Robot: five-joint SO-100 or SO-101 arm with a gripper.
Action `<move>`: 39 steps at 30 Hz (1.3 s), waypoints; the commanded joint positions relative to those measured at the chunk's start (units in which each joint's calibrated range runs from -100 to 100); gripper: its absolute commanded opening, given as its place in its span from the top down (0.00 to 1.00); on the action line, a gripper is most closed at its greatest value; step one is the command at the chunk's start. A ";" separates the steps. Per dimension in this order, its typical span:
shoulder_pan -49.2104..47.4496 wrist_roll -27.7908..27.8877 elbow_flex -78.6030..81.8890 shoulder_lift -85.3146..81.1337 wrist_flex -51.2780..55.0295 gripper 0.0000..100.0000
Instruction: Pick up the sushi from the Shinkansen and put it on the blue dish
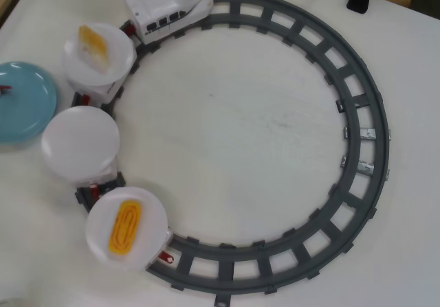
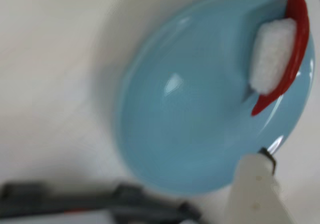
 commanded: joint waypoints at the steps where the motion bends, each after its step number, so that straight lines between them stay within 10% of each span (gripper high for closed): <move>1: 0.65 -0.03 2.23 -10.75 8.44 0.80; 8: 0.65 -0.44 19.64 -27.25 13.62 0.80; 20: -0.24 -2.12 61.48 -67.15 -16.95 0.80; 39: -0.15 -7.66 70.04 -69.81 -29.26 0.80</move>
